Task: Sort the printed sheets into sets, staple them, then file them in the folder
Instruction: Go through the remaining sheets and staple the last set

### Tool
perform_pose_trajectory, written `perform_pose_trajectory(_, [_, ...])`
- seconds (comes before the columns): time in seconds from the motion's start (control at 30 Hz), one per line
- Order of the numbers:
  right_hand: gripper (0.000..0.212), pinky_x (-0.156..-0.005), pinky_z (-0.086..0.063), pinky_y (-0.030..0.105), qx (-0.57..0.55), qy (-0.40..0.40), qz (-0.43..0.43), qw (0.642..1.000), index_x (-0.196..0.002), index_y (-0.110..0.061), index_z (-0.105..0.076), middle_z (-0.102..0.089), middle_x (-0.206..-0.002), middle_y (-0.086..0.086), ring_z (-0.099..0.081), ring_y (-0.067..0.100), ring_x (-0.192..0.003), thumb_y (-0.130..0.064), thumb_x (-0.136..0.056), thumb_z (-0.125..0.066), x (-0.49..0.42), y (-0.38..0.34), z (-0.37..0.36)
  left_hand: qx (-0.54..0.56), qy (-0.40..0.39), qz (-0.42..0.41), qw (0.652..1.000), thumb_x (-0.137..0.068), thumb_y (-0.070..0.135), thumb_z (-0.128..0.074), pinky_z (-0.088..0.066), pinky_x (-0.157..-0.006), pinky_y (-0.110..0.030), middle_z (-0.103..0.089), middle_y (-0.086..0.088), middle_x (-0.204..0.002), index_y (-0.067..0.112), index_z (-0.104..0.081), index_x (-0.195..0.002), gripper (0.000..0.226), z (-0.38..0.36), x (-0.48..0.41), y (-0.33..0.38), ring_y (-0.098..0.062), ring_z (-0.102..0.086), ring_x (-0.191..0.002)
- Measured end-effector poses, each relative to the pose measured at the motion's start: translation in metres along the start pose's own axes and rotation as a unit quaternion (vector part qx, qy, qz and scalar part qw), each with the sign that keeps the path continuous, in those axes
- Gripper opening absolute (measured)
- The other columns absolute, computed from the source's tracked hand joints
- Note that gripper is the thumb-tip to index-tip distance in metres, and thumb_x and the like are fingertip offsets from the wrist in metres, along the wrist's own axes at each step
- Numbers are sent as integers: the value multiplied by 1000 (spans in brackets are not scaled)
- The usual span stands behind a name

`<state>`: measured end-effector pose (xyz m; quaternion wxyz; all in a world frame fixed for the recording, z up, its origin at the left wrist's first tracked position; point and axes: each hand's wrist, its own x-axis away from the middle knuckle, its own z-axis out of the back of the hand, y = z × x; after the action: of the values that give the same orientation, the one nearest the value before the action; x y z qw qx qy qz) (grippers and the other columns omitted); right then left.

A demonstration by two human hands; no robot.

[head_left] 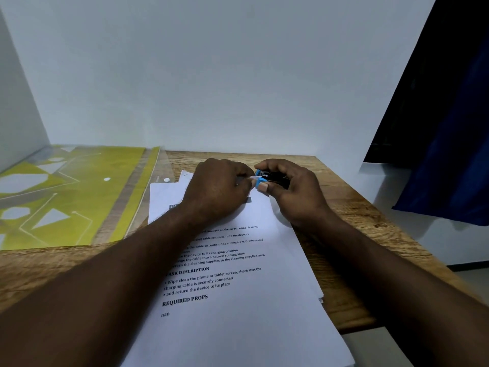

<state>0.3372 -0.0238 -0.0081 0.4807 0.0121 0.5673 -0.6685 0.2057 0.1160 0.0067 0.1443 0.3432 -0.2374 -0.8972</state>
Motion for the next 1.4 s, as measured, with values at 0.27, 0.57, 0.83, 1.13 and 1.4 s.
perform_pose_trajectory(0.27, [45, -99, -59, 50, 46, 24, 30, 998, -114, -32, -75, -77, -114, -9, -73, 13, -110, -7, -77, -65, 1, 1, -5, 43, -16, 17, 999, -80, 65, -80, -55, -87, -31, -75, 20, -105, 37, -71, -118, 48, 1, 1, 2, 0, -68, -94])
perform_pose_trajectory(0.57, [44, -97, -59, 52, 50, 32, 30, 998, -112, -24, -75, -78, -108, -7, -75, 15, -105, -8, -73, -63, 2, 3, -8, 123, -54, -3, 991, -81, 63, -74, -63, -81, -45, -80, 4, -92, 31, -76, -115, 47, -11, 1, -10, -10, -77, -81])
perform_pose_trajectory(0.83, [41, -97, -59, 50, 50, 23, 66, 996, -115, -27, -74, -77, -111, -5, -74, 14, -107, -5, -80, -67, 0, 14, -4, 113, -70, -12, 991, -88, 57, -73, -62, -78, -41, -79, 4, -88, 29, -76, -112, 37, -13, -1, -9, -3, -75, -77])
perform_pose_trajectory(1.13, [36, -96, -59, 47, 56, -52, 91, 993, -122, -19, -67, -73, -113, -8, -71, 16, -107, -15, -89, -80, -1, 12, 6, 95, -101, 1, 990, -88, 26, -84, -44, -73, -7, -79, 16, -98, 34, -76, -120, 34, 7, -2, -18, 7, -69, -88])
perform_pose_trajectory(1.4, [27, -83, -59, 38, 65, -11, 95, 993, -99, -12, -67, -76, -99, -3, -72, 13, -91, -12, -83, -88, 3, 9, 8, 89, -34, 10, 995, -93, 28, -76, -41, -69, -23, -69, 20, -72, 27, -78, -88, 5, 1, -2, -18, 7, -60, -72])
